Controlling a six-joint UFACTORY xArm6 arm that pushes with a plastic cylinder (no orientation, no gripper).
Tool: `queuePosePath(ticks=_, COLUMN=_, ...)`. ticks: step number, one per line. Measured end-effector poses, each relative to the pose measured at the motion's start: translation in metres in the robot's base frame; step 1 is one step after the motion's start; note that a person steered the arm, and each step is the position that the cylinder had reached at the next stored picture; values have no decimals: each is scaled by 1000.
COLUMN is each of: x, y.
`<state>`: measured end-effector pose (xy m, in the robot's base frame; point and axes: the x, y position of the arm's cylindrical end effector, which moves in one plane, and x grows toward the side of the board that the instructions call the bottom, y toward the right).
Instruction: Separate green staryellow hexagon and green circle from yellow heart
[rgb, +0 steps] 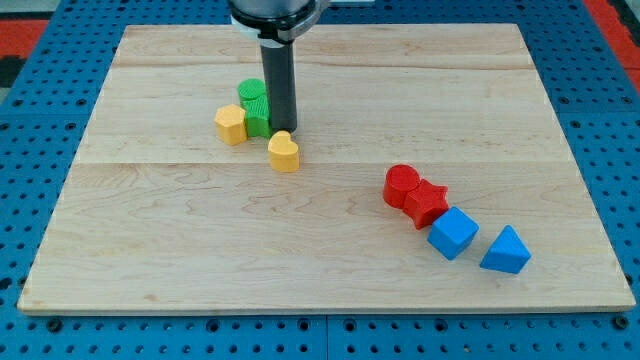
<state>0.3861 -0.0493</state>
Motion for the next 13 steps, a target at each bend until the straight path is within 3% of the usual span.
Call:
queuePosePath(ticks=3, x=-34, y=6)
queuePosePath(ticks=13, x=-33, y=17)
